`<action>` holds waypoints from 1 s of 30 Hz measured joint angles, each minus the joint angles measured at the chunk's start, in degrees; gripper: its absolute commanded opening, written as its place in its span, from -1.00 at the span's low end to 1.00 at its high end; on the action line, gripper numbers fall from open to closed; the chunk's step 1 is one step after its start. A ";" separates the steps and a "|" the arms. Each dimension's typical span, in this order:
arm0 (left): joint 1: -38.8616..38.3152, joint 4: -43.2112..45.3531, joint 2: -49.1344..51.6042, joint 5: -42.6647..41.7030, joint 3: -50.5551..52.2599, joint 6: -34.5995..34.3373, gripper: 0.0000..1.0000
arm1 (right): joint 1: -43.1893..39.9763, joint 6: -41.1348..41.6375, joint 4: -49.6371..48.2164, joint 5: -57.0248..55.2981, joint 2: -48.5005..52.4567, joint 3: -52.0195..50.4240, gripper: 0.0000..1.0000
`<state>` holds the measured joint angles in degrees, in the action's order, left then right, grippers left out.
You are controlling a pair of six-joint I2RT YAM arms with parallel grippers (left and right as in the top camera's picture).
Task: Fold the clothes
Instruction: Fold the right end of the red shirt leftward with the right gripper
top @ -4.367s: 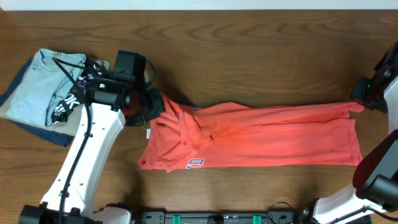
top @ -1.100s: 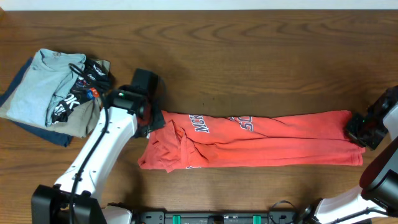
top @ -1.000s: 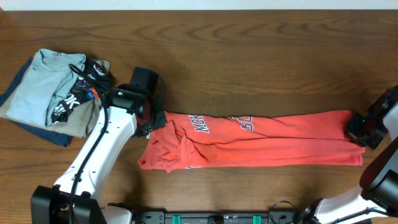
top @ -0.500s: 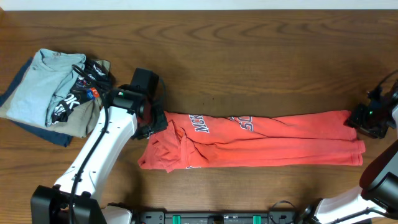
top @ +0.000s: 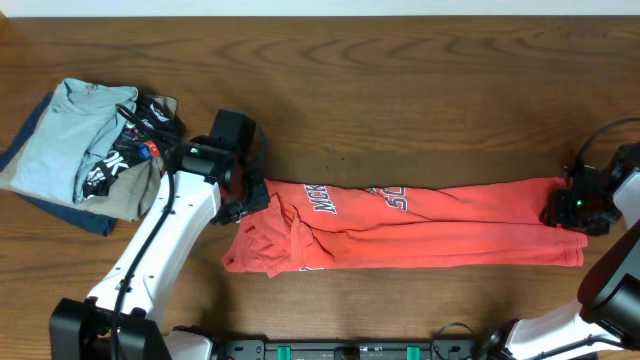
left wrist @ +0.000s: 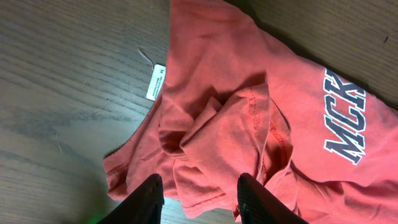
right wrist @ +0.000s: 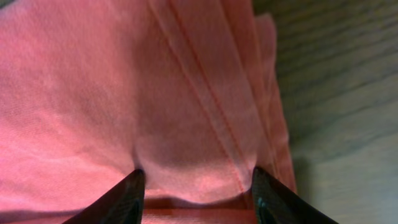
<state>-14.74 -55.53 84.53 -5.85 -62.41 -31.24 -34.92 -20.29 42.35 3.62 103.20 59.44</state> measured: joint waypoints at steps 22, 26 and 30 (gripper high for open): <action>0.00 -0.22 0.00 0.00 0.00 0.00 -0.17 | -0.22 -1.09 -2.36 -0.87 -0.11 -1.09 0.46; 0.00 -0.37 0.00 0.00 0.00 0.00 -0.18 | -0.22 -1.09 -3.41 -1.09 -0.55 -1.95 0.43; 0.00 -0.39 0.00 0.00 0.00 0.00 -0.17 | -0.22 -1.11 -4.20 -0.81 -1.03 -2.62 0.33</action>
<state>-14.74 -55.92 84.53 -5.85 -62.41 -31.24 -35.14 -21.41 38.15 2.81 102.17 56.82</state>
